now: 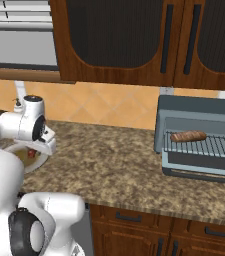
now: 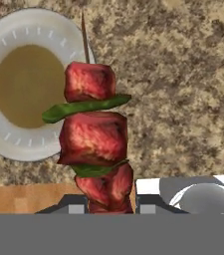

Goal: Pick up the kebab skewer and baguette bread, and place them inside the toaster oven. Close the toaster oven door and start by setting the timer.

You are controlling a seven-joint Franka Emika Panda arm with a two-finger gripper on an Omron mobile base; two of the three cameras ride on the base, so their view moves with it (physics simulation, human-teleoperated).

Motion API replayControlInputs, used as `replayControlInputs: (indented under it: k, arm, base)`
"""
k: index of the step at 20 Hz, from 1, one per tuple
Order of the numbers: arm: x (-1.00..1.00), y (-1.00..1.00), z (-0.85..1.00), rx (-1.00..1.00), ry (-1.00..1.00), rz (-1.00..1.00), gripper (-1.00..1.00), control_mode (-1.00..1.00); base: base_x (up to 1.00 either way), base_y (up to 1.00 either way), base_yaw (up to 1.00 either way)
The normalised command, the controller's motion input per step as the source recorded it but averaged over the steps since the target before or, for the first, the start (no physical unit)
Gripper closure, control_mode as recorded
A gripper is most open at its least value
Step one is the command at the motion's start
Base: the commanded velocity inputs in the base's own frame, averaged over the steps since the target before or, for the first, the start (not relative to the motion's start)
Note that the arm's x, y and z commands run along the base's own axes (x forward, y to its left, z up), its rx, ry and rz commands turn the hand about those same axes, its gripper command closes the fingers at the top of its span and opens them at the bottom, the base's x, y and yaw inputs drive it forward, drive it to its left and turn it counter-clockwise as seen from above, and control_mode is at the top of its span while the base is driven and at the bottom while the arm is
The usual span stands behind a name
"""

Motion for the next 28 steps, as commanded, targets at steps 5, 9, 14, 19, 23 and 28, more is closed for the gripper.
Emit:
replayControlInputs:
  k: [5,9,14,19,23,28]
  arm:
    - [-0.32,-1.0,0.32,0.13,0.0,-0.4,1.0,-1.0]
    - [-0.05,-1.0,0.29,0.1,0.0,-0.44,1.0,-1.0]
    - [0.01,-1.0,0.23,0.08,0.0,-0.49,1.0,-1.0]
    - [0.02,-1.0,0.22,0.07,0.0,-0.52,1.0,-1.0]
    - [0.0,-1.0,0.34,0.09,0.0,-0.48,1.0,-1.0]
    - [0.0,-1.0,0.45,0.13,0.0,-0.35,1.0,-1.0]
  base:
    - [0.0,0.0,0.0]
    - [0.0,0.0,0.0]
    - [0.0,0.0,0.0]
    - [0.0,0.0,0.0]
    - [0.0,0.0,0.0]
    - [0.0,0.0,0.0]
